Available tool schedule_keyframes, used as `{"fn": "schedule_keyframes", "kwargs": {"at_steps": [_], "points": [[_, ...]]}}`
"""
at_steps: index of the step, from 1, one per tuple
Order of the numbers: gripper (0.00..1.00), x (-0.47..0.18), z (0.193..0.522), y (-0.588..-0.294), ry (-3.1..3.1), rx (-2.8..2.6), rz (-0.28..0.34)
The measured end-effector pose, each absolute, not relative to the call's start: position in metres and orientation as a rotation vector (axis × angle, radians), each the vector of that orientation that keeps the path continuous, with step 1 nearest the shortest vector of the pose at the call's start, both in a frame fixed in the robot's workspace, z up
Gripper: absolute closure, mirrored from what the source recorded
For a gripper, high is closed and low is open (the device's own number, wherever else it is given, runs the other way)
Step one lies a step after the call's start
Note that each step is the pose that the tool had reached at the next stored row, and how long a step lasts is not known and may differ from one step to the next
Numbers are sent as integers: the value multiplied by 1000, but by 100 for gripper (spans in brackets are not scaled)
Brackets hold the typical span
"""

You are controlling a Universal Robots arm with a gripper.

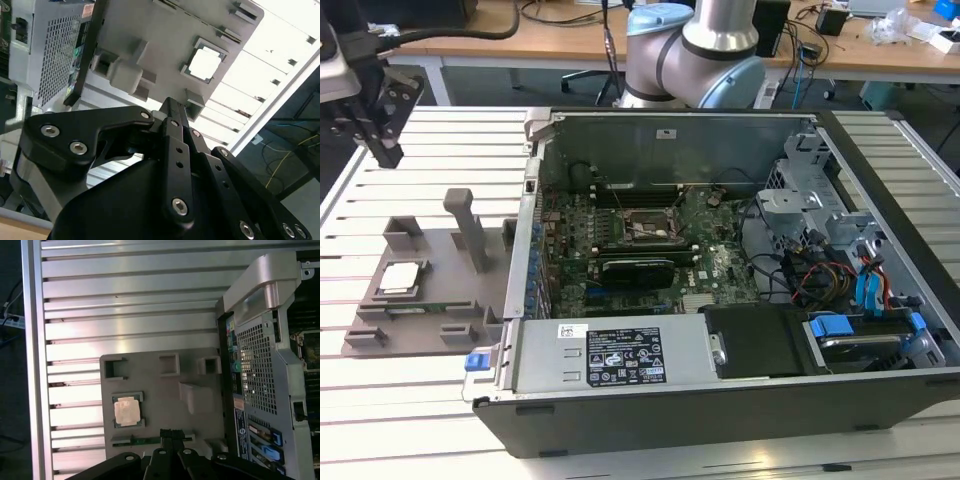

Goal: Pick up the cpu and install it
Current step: 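Reach for the cpu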

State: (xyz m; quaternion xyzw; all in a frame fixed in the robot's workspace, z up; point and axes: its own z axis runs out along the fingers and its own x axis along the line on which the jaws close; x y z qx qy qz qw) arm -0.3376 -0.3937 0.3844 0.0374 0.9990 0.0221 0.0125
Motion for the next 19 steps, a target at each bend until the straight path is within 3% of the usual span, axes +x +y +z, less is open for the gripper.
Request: {"fn": "schedule_keyframes", "kwargs": {"at_steps": [19], "points": [[89, -431, 378, -393, 3114, 117, 69]]}}
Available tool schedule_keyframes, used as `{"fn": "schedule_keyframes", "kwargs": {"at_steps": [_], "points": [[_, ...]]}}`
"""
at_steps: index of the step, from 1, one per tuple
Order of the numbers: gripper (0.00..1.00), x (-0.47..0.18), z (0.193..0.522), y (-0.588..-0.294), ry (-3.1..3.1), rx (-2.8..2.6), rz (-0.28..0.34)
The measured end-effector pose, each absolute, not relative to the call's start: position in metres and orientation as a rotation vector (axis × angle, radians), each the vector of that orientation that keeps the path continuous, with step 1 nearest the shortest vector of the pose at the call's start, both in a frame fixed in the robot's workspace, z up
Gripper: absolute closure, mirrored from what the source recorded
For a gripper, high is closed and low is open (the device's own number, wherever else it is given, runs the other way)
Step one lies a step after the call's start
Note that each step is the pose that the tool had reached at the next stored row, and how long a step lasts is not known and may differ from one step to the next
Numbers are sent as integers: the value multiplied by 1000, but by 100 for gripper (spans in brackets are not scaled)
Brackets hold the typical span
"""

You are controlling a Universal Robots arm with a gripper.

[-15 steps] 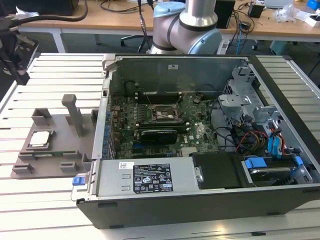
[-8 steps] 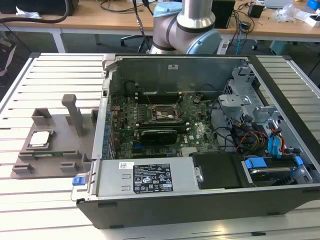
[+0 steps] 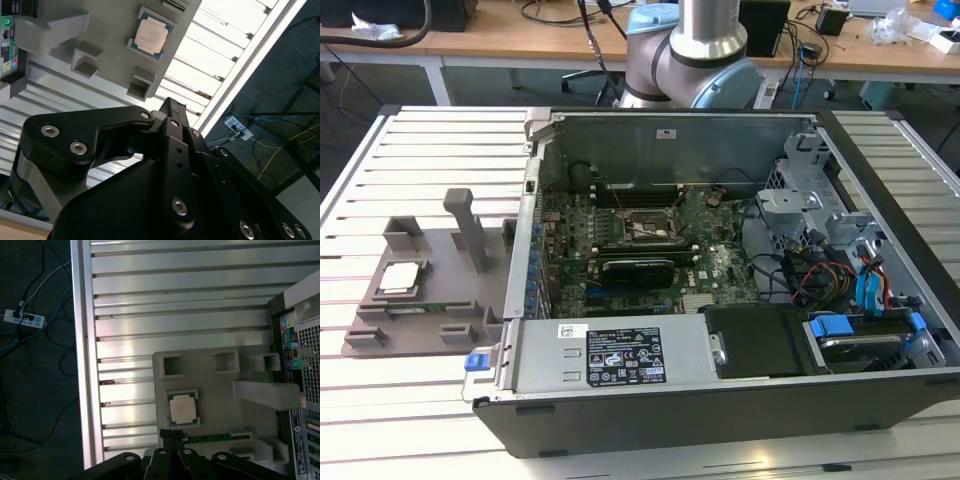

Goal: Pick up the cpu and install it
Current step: 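Reach for the cpu, then pick up the cpu and move it towards the insertion slot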

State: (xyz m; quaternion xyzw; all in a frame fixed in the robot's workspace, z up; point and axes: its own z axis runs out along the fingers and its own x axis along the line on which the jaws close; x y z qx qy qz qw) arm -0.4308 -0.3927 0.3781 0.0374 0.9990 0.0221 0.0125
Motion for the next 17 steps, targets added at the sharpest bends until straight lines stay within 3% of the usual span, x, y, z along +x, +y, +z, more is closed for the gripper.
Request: {"fn": "schedule_keyframes", "kwargs": {"at_steps": [17], "points": [[89, -442, 378, -393, 3114, 117, 69]]}}
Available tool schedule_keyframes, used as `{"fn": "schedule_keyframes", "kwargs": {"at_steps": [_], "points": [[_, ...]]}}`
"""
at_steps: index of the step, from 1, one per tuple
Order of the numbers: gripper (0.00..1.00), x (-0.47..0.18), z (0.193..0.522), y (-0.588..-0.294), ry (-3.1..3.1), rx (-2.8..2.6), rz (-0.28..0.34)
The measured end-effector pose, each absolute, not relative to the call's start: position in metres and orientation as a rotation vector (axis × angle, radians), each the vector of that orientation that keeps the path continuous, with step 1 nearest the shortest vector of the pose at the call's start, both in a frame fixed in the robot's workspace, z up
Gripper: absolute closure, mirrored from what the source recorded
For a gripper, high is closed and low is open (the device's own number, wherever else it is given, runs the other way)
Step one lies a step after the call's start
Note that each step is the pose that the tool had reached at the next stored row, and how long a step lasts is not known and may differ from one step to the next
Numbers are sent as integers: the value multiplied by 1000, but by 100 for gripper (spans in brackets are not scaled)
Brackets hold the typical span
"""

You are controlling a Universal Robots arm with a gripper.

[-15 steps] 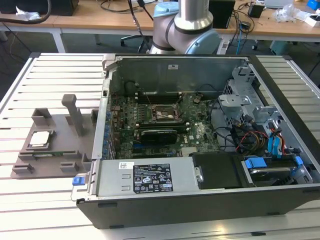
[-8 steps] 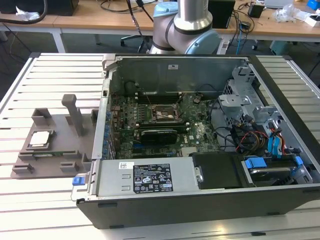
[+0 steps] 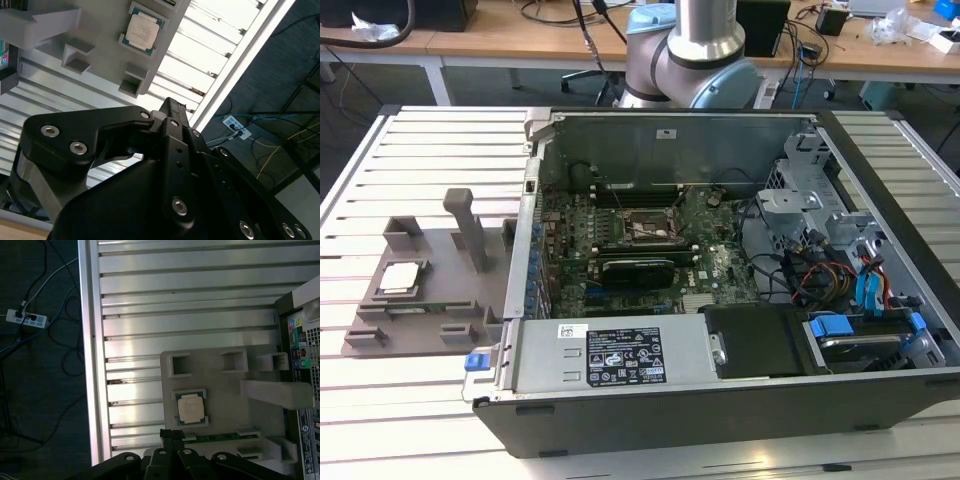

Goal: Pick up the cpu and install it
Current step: 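Pick up the cpu and move it towards the insertion slot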

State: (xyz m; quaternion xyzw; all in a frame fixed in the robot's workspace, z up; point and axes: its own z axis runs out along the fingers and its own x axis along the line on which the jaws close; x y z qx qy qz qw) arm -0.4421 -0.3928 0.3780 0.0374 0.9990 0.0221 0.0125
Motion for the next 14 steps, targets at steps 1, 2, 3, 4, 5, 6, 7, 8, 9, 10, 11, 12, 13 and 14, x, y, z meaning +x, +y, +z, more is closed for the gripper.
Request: {"fn": "schedule_keyframes", "kwargs": {"at_steps": [1, 2, 3, 4, 5, 6, 7, 8, 9, 10, 11, 12, 13, 14], "points": [[89, -442, 378, -393, 3114, 117, 69], [89, -442, 378, -393, 3114, 117, 69], [89, -442, 378, -393, 3114, 117, 69], [83, -442, 378, -393, 3114, 117, 69], [76, -442, 378, -393, 3114, 117, 69], [71, -442, 378, -393, 3114, 117, 69], [71, -442, 378, -393, 3114, 117, 69], [64, -442, 378, -393, 3114, 117, 69], [52, -442, 378, -393, 3114, 117, 69], [52, -442, 378, -393, 3114, 117, 69], [34, -442, 378, -393, 3114, 117, 69], [34, -442, 378, -393, 3114, 117, 69], [28, -442, 378, -393, 3114, 117, 69], [22, -442, 378, -393, 3114, 117, 69]]}}
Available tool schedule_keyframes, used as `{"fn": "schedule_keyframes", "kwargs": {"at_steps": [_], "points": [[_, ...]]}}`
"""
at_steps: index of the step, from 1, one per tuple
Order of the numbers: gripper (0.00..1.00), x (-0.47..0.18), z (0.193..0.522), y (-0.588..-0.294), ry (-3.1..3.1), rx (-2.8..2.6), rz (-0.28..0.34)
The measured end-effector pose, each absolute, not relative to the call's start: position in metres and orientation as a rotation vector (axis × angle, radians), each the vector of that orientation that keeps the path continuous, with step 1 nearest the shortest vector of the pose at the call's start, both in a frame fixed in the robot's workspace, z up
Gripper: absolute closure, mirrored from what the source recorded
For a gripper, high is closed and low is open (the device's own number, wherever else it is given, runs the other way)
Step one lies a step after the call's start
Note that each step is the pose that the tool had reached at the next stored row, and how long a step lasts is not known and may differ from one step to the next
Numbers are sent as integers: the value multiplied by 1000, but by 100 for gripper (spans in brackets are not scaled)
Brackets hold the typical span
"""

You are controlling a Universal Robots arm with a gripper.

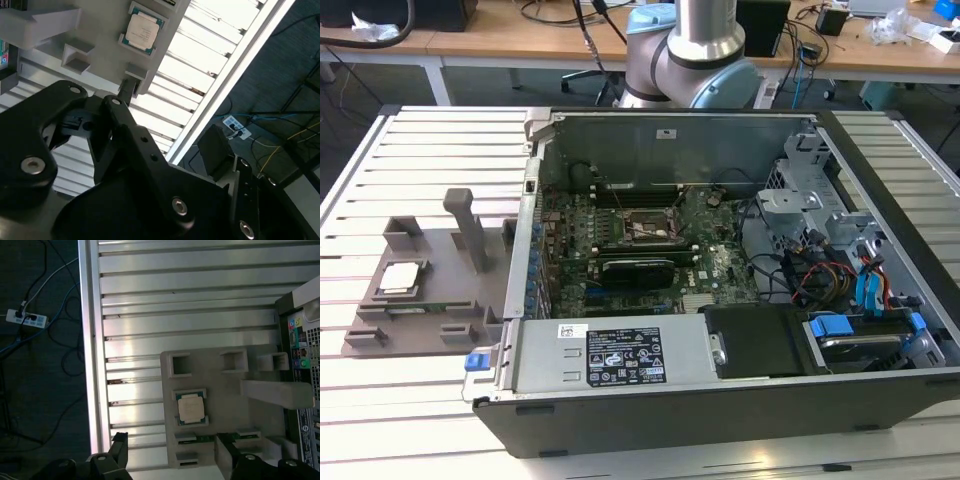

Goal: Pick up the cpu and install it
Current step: 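Pick up the cpu and move it towards the insertion slot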

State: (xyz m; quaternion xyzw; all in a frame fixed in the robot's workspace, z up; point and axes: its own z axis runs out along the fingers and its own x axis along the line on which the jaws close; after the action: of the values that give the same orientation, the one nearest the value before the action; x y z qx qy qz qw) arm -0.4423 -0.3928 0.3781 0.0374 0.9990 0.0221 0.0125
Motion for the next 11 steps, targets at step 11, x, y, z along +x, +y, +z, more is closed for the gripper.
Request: {"fn": "schedule_keyframes", "kwargs": {"at_steps": [11], "points": [[22, -432, 370, -393, 3118, 14, -29]]}}
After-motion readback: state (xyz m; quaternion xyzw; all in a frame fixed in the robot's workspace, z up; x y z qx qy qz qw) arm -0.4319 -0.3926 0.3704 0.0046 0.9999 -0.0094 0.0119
